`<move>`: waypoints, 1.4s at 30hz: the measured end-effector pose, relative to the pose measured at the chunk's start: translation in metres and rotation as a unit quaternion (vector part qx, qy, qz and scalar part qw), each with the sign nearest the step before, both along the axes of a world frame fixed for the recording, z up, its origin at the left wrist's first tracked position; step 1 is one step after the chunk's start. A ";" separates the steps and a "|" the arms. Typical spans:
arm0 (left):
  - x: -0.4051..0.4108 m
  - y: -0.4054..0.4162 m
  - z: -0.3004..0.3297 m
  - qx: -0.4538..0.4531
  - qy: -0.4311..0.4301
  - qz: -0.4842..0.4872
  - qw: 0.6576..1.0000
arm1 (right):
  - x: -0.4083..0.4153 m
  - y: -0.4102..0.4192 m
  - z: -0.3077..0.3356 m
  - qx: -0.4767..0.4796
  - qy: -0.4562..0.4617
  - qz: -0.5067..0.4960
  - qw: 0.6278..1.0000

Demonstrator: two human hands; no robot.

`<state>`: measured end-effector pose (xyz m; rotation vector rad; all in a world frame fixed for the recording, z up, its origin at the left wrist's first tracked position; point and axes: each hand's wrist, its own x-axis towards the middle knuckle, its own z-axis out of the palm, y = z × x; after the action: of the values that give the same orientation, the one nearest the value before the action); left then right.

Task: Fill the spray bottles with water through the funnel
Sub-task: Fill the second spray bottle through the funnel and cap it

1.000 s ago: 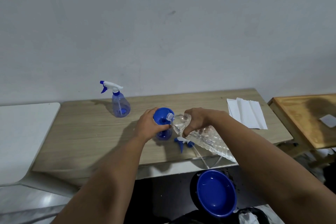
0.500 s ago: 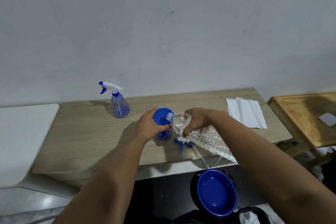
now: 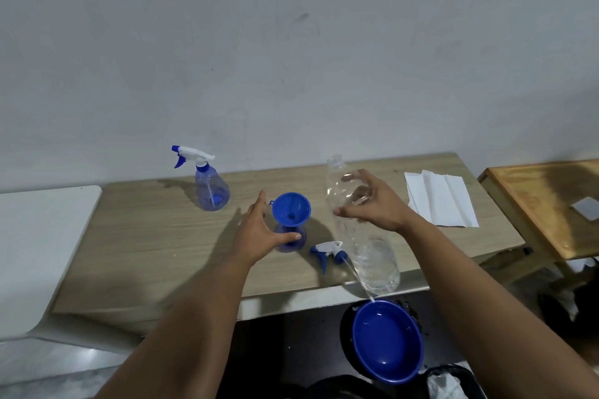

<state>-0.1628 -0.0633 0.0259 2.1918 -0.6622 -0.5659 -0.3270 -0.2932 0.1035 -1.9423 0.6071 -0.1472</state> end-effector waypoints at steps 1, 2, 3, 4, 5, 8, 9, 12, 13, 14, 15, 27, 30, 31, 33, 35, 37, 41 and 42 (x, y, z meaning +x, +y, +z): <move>0.000 0.001 -0.003 0.000 0.009 0.000 1.000 | -0.001 -0.004 0.000 0.002 -0.023 -0.021 0.999; 0.000 0.001 -0.006 0.001 0.018 -0.003 1.000 | 0.000 -0.009 0.000 0.002 -0.047 -0.042 0.998; 0.000 0.000 -0.009 0.000 0.027 -0.009 1.000 | 0.002 -0.014 0.000 0.002 -0.069 -0.065 0.995; -0.001 -0.001 -0.010 -0.003 0.037 -0.017 0.999 | 0.004 -0.019 -0.001 0.004 -0.090 -0.086 0.992; -0.002 -0.003 -0.011 -0.006 0.044 -0.024 0.999 | 0.008 -0.023 -0.002 0.010 -0.108 -0.106 0.988; -0.003 -0.011 -0.017 0.002 0.066 -0.029 0.997 | 0.023 -0.033 -0.007 0.015 -0.143 -0.162 0.976; -0.003 -0.014 -0.020 0.004 0.073 -0.031 0.997 | 0.028 -0.036 -0.011 0.013 -0.151 -0.176 0.973; -0.005 -0.022 -0.026 0.005 0.095 -0.023 0.995 | 0.046 -0.040 -0.023 -0.019 -0.153 -0.218 0.964; -0.006 -0.024 -0.027 0.003 0.096 -0.017 0.995 | 0.052 -0.041 -0.028 -0.028 -0.154 -0.229 0.961; -0.006 -0.026 -0.028 0.003 0.100 -0.008 0.995 | 0.057 -0.041 -0.032 -0.031 -0.156 -0.238 0.958; -0.006 -0.027 -0.031 0.007 0.103 0.001 0.995 | 0.063 -0.042 -0.037 -0.031 -0.159 -0.247 0.955; -0.003 -0.031 -0.047 0.061 0.082 0.054 0.993 | 0.088 -0.043 -0.051 -0.060 -0.127 -0.258 0.956; -0.004 -0.031 -0.044 0.066 0.086 0.055 0.993 | 0.082 -0.038 -0.050 -0.069 -0.113 -0.256 0.958; -0.004 -0.031 -0.045 0.062 0.089 0.055 0.993 | 0.078 -0.035 -0.050 -0.071 -0.110 -0.256 0.958; -0.004 -0.030 -0.045 0.054 0.095 0.055 0.993 | 0.072 -0.029 -0.051 -0.071 -0.106 -0.255 0.959; -0.003 -0.030 -0.047 0.043 0.097 0.055 0.993 | 0.065 -0.023 -0.051 -0.067 -0.100 -0.250 0.961; -0.003 -0.030 -0.047 0.038 0.096 0.054 0.993 | 0.059 -0.017 -0.050 -0.049 -0.100 -0.248 0.962; 0.000 -0.030 -0.050 0.047 0.092 0.053 0.993 | 0.046 0.000 -0.052 -0.009 -0.075 -0.255 0.964; 0.000 -0.030 -0.049 0.054 0.091 0.053 0.993 | 0.042 0.005 -0.056 0.000 -0.063 -0.264 0.963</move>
<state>-0.1632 -0.0929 -0.0235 2.2273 -0.4260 -0.7498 -0.2852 -0.2877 0.0475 -1.7142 1.0262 -0.5997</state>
